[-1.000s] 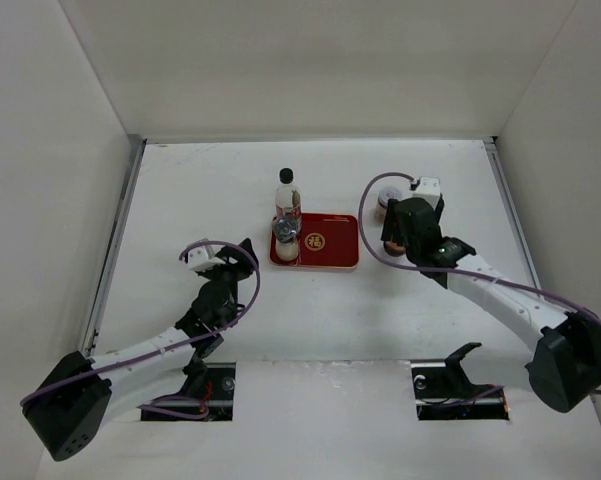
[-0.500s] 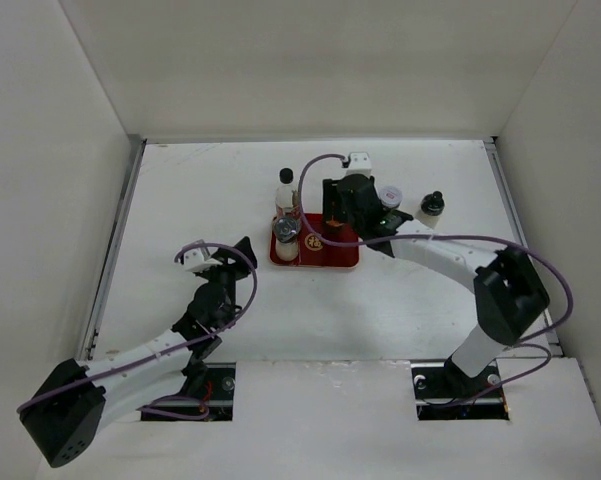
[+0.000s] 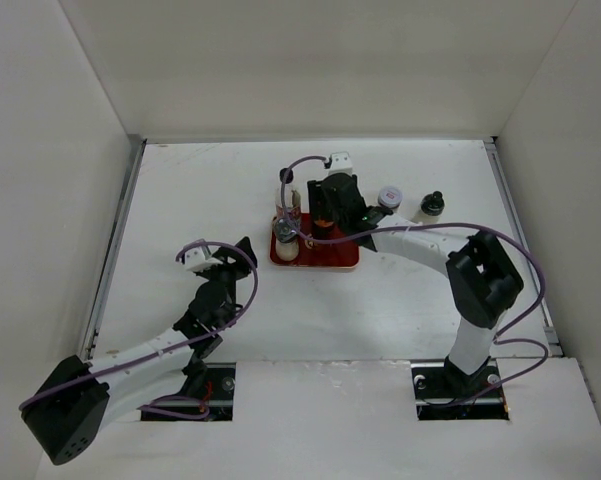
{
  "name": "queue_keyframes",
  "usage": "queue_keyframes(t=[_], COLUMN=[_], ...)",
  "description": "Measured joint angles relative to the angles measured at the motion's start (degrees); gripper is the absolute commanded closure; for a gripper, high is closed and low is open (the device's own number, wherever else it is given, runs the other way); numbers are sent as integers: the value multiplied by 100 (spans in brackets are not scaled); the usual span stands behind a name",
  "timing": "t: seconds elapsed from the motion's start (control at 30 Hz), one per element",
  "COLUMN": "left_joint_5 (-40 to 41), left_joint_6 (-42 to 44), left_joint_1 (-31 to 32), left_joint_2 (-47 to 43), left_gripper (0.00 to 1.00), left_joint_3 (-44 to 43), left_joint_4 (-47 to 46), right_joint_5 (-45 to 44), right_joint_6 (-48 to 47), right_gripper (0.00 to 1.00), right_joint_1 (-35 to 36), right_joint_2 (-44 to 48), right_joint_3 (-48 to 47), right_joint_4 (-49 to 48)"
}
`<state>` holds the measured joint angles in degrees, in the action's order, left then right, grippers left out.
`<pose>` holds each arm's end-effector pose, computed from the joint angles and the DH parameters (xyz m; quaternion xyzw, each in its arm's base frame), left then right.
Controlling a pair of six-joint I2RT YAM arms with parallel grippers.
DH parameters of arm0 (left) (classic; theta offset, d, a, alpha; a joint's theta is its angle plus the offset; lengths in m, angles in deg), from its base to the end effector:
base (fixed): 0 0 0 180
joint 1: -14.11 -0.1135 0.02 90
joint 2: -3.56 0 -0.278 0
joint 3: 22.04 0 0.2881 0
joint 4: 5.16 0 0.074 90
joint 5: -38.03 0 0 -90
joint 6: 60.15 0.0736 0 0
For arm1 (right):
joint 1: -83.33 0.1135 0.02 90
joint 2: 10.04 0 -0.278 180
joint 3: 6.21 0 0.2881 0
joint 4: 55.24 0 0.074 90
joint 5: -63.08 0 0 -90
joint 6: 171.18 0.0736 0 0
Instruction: Organize the condiment bottles
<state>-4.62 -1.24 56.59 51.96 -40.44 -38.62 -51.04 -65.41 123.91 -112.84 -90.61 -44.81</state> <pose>0.1904 -0.1009 0.1848 -0.2286 0.6537 -0.1789 0.6989 0.3831 0.2885 0.2256 -0.0770 0.8451 0.0764 0.5236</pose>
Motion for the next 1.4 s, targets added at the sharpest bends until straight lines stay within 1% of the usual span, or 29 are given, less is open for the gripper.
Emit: queue_keyframes(t=[0.13, 0.2, 0.27, 0.43, 0.53, 0.63, 0.67, 0.7, 0.73, 0.77, 0.8, 0.83, 0.87, 0.9, 0.93, 0.97, 1.0, 1.03, 1.07, 1.13, 1.27, 1.33, 1.4], left_joint_5=[2, 0, 0, 0, 0, 0, -2, -2, -2, -4, -4, -4, -7, -11, -15, -17, -17, -17, -17, -20, -17, -20, -20], left_joint_6=[0, 0, 0, 0, -2, -2, -2, -2, -2, -2, -4, -7, -7, -7, -7, -7, -7, -7, -9, -9, -20, -22, -24], left_joint_1=[4, 4, 4, 4, 4, 4, 2, 2, 2, 2, 2, 2, 2, 4, 4, 4, 4, 4, 4, 4, 4, 4, 4], left_joint_2=[-48, -17, 22, 55, 59, 59, 59, 59, 63, 81, 105, 146, 184, 199, 201, 197, 197, 199, 199, 199, 236, 262, 280], left_gripper=[40, 40, 40, 40, 40, 40, 40, 39, 39, 39, 39, 39, 39, 39, 39, 39, 39, 39, 39, 39, 39, 39, 39], left_joint_3=[0, 0, 0, 0, 0, 0, 0, 0, 0, 0, 0, 0, 0, 0, 0, 0, 0, 0, 0, 0, 0, 0, 0], left_joint_4=[-15, -17, -17, -15, -17, -17, -17, -17, -17, -20, -22, -22, -15, -13, -15, -20, -20, -20, -20, -20, -20, -20, -22], right_joint_5=[-20, -33, -35, -52, -125, -197, -214, -240, -254, -273, -304, -339, -393, -444, -494, -549, -601, -671, -713, -761, -750, -732, -713], right_joint_6=[-9, 20, 37, 109, 136, 177, 195, 205, 232, 243, 284, 317, 378, 415, 452, 476, 540, 529, 531, 535, 546, 546, 549], right_gripper=[38, 34, 25, 9, 4, 4, 7, 13, 26, 43, 55, 61, 60, 57, 49, 26, 15, 9, 5, 1, 0, 2, 6], right_joint_1=[105, 144, 181, 227, 232, 229, 223, 192, 162, 107, 11, -114, -293, -481, -691, -892, -1069, -1233, -1355, -1519, -1620, -1626, -1644], right_joint_2=[-120, -122, -122, -94, 116, 566, 763, 953, 1165, 1338, 1493, 1593, 1655, 1668, 1650, 1606, 1547, 1464, 1379, 1176, 719, 522, 367], right_joint_3=[-15, -15, -15, -15, 55, 260, 372, 494, 651, 782, 914, 1008, 1088, 1141, 1180, 1213, 1222, 1222, 1222, 1211, 1106, 1036, 992], right_joint_4=[-48, -63, -66, -212, -232, -236, -240, -254, -269, -284, -289, -293, -302, -308, -302, -293, -264, -245, -229, -179, -81, -52, -50])
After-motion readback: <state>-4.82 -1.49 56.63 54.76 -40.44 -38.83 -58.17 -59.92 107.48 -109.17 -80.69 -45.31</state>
